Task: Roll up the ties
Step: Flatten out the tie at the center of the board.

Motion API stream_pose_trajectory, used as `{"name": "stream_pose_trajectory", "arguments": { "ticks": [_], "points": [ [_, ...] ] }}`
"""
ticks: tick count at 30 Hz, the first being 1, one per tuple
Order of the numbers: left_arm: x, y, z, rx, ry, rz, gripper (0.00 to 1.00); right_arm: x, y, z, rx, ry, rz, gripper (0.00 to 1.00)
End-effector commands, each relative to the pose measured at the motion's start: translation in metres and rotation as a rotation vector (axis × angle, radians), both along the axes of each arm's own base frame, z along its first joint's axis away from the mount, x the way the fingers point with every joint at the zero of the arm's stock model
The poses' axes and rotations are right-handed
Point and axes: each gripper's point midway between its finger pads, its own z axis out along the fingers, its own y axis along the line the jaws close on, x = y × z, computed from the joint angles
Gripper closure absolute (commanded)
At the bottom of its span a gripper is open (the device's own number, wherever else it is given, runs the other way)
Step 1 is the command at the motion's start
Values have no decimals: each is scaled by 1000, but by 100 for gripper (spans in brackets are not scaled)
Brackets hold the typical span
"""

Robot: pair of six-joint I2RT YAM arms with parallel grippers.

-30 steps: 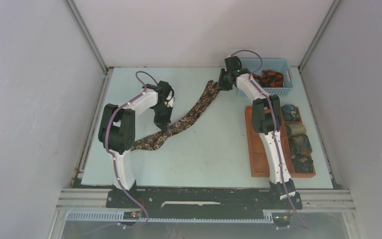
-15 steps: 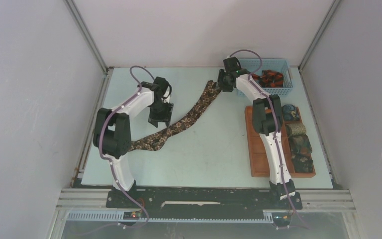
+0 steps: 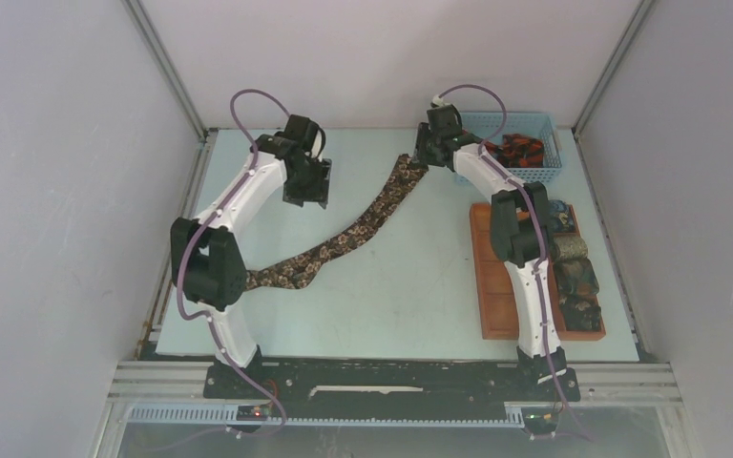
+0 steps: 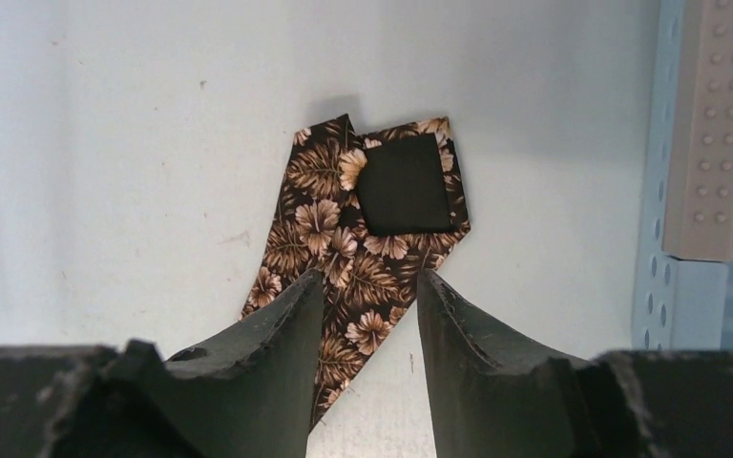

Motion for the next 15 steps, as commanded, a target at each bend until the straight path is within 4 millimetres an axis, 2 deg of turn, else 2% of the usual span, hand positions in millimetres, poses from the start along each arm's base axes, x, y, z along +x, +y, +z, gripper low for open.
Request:
{"name": "stream_pose_trajectory", "arguments": {
  "ticks": [1,5,9,12,15],
  "points": [
    [26,-14,45,-64,-153,6,37,14,0,53,15,-151,-10,56],
    [41,-27,49,-100,-169,7,38,16,3,56,22,-164,4,57],
    [57,-47,50,-151,-177,-19,39,17,1,53,33,-158,6,58],
    [65,-62,41,-178,-154,-39,39,17,0,51,44,-149,4,58],
    [66,-71,21,-183,-103,-51,40,18,0,47,50,-139,5,59]
  ]
}}
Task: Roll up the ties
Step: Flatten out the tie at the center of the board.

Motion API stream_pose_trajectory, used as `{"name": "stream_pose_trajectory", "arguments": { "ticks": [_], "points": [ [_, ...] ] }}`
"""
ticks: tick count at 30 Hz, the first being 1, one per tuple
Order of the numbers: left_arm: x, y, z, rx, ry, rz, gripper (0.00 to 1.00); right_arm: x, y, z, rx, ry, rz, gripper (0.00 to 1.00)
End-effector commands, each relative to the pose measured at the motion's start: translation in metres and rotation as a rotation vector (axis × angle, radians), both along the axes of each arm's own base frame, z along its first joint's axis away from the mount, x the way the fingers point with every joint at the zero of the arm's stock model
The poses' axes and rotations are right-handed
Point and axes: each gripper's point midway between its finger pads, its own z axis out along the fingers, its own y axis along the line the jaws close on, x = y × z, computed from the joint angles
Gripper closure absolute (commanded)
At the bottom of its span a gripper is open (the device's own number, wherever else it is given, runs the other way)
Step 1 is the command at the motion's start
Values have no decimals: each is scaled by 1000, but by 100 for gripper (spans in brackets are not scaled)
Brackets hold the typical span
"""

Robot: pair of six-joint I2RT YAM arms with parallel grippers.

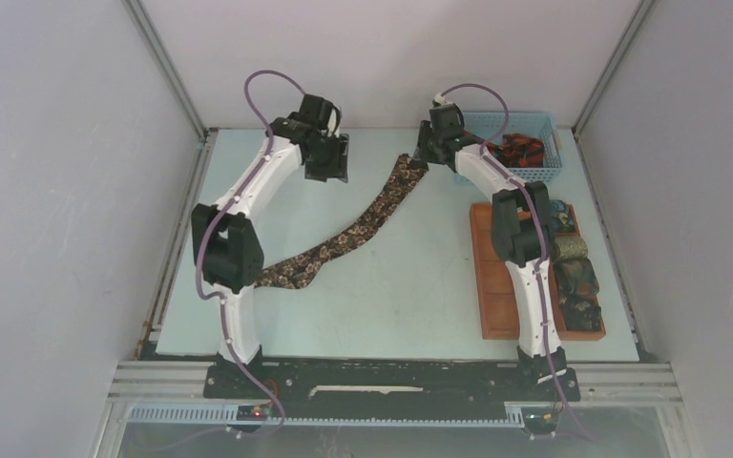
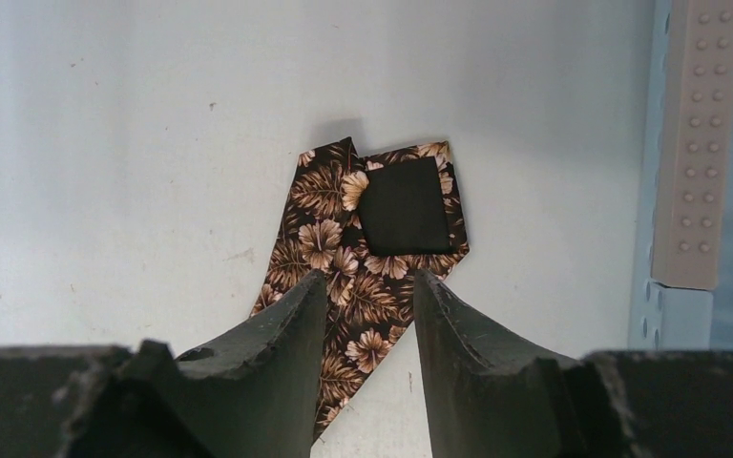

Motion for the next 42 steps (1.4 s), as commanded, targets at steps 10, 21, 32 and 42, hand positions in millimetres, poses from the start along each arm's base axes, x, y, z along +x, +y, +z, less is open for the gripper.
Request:
{"name": "stream_pose_trajectory", "arguments": {
  "ticks": [10,21,32,42],
  "points": [
    [-5,-24,-81,-20,197,-35,44,8,3,34,61,-55,14,59],
    [-30,-36,-93,-75,257,-94,46,7,5,29,75,-35,21,59],
    [-41,-74,-71,-67,197,-228,64,6,16,28,118,-32,65,64],
    [-50,-75,-58,-16,145,-185,61,21,54,18,114,-26,135,53]
  ]
}}
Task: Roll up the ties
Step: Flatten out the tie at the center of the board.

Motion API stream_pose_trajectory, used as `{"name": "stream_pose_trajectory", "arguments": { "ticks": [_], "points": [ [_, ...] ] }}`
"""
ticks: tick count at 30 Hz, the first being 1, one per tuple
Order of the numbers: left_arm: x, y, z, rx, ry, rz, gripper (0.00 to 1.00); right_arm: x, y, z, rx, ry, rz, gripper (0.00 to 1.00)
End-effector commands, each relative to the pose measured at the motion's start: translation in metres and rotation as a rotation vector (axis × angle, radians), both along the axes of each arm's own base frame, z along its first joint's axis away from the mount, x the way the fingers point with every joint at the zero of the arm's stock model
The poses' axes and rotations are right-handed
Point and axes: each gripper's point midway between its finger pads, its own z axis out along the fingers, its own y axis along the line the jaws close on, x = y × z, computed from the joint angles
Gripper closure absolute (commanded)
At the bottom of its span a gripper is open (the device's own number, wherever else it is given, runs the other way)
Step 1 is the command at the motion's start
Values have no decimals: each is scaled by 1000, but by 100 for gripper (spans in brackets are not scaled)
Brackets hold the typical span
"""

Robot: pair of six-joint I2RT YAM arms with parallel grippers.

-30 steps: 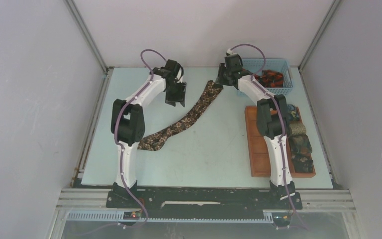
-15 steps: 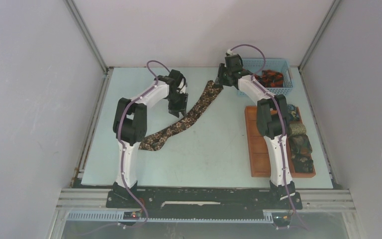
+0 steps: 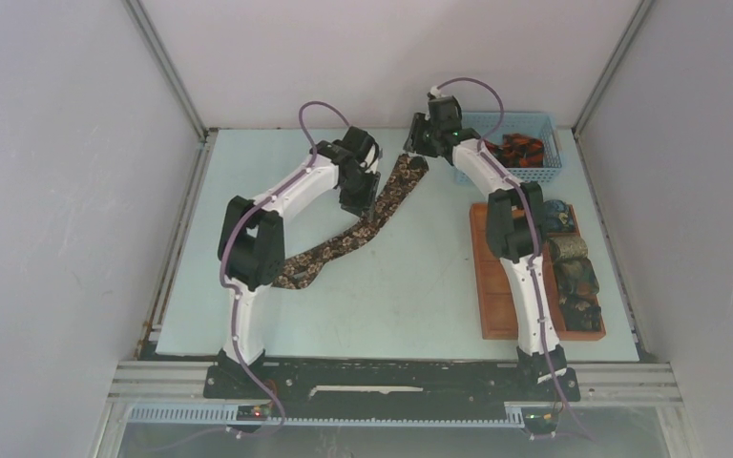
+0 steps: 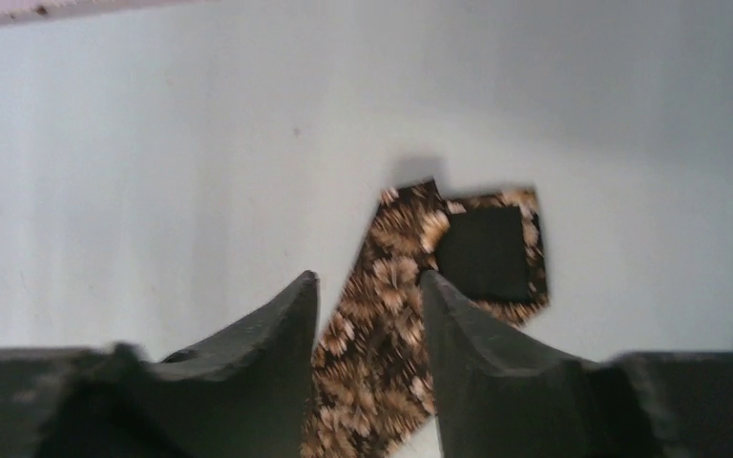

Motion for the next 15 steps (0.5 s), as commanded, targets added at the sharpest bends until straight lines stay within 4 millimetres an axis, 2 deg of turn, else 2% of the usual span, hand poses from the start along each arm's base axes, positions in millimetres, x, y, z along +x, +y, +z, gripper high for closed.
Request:
{"name": "stream_pose_trajectory", "arguments": {
  "ticks": [1,2,4,8,10,15],
  "points": [
    [-2,-1,29,-37,-52,16,61,16,28,3,-18,-28,36,47],
    [-5,0,28,-33,-47,19,62,19,31,0,-31,-26,27,34],
    [-10,3,26,-22,-42,21,62,25,27,-5,-86,-34,-25,26],
    [-26,7,27,-34,-15,26,64,24,26,-8,-227,-83,-84,19],
    [-35,7,33,-56,-9,26,64,23,28,-9,-272,-81,-95,19],
    [-61,10,46,-119,1,32,64,17,30,-14,-261,-46,-69,21]
  ]
}}
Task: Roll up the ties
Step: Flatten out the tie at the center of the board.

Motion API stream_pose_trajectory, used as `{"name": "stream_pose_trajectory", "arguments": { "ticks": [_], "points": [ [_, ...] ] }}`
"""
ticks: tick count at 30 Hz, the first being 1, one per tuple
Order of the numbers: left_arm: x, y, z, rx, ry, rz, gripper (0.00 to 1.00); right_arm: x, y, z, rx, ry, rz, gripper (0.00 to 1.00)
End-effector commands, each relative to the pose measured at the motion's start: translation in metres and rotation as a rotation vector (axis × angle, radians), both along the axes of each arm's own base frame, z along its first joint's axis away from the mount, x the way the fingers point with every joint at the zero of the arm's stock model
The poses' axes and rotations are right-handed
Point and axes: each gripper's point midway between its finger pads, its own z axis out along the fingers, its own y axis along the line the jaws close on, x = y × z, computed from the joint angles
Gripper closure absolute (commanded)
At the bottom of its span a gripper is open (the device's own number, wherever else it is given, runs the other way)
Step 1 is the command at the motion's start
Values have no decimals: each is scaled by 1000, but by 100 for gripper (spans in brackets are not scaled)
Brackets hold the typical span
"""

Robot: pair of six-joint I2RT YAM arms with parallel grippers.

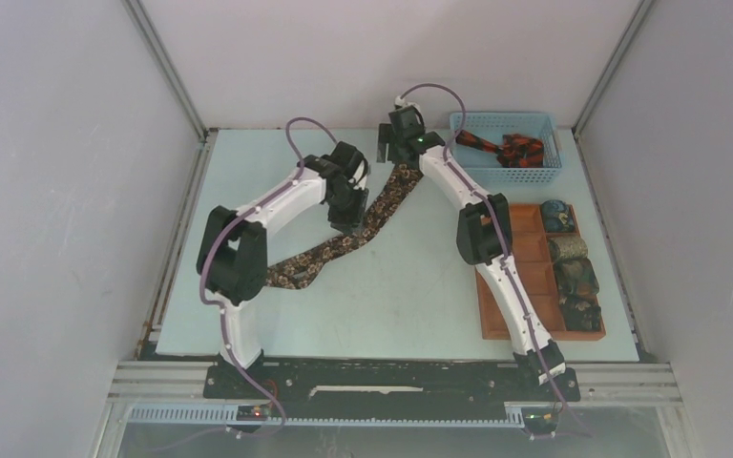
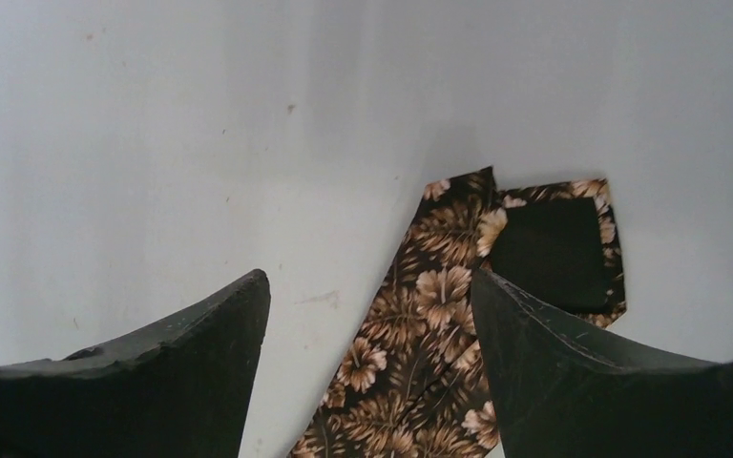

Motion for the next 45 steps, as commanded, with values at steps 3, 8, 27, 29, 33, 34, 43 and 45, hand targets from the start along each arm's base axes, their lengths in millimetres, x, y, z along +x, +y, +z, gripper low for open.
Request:
{"name": "stream_pose_trajectory", "arguments": {
  "ticks": [3,8,27,29,33,34,43,45],
  "points": [
    [-28,-11,49,-169,-58,1,64,-3,-5,10,-46,6,29,22],
    [-37,-6,40,-166,-44,22,65,-29,-26,-21,-47,185,32,48],
    [-9,9,-36,32,70,51,65,-74,-26,87,170,23,138,34],
    [-1,8,-41,11,84,73,65,-92,-33,91,191,58,141,37],
    [23,13,-48,-26,104,125,66,-130,-43,98,219,89,145,37],
    [28,14,-50,-44,114,141,66,-139,-45,104,231,85,147,37],
    [62,32,-52,-207,221,240,64,-198,-52,104,235,139,179,38],
    [58,34,-53,-219,264,232,64,-205,-54,102,231,156,179,38]
  ]
}}
